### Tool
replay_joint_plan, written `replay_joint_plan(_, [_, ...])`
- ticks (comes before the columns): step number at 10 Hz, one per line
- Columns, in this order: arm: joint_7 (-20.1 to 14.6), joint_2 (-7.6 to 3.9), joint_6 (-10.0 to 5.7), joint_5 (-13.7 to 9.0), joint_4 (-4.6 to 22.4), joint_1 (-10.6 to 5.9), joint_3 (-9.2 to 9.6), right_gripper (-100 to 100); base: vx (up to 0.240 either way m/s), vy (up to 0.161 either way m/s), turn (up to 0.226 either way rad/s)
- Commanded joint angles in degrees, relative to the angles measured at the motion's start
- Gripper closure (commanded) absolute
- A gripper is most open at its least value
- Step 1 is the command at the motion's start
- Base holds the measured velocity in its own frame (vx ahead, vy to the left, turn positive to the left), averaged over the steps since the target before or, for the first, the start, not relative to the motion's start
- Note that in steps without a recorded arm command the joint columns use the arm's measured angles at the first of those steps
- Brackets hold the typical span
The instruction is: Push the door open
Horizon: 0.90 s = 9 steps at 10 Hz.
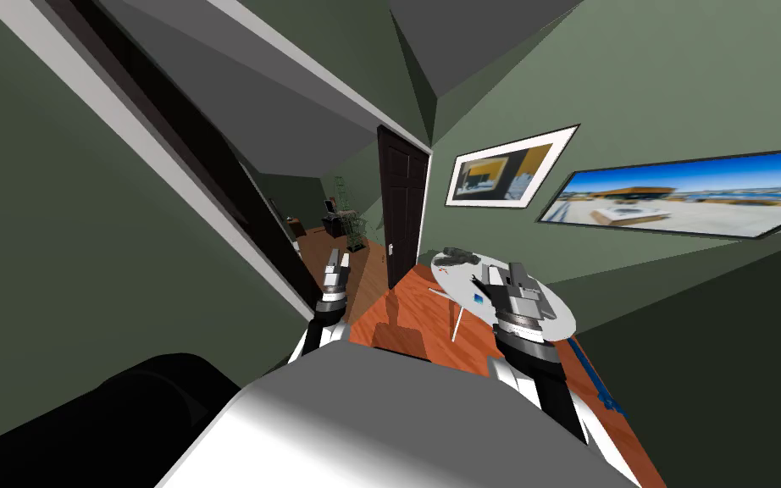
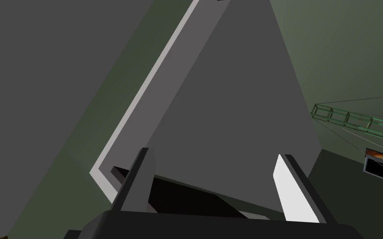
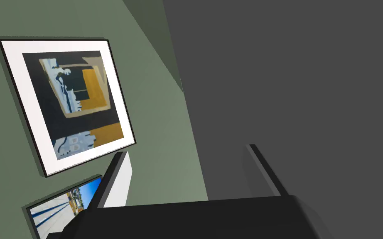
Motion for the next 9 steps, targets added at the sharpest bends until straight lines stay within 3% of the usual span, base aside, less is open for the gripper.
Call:
replay_joint_plan(1, [-0.2,-0.52,-0.32,0.0,1.6,-0.7,1.46,-100,0.109,0.008,-0.035])
replay_joint_plan(5, [-0.6,-1.54,-1.02,0.1,5.1,-2.27,4.74,-100,0.191,0.001,-0.031])
replay_joint_plan(9, [-1.2,-2.83,-2.04,0.2,10.1,-4.53,9.44,-100,0.15,0.007,-0.039])
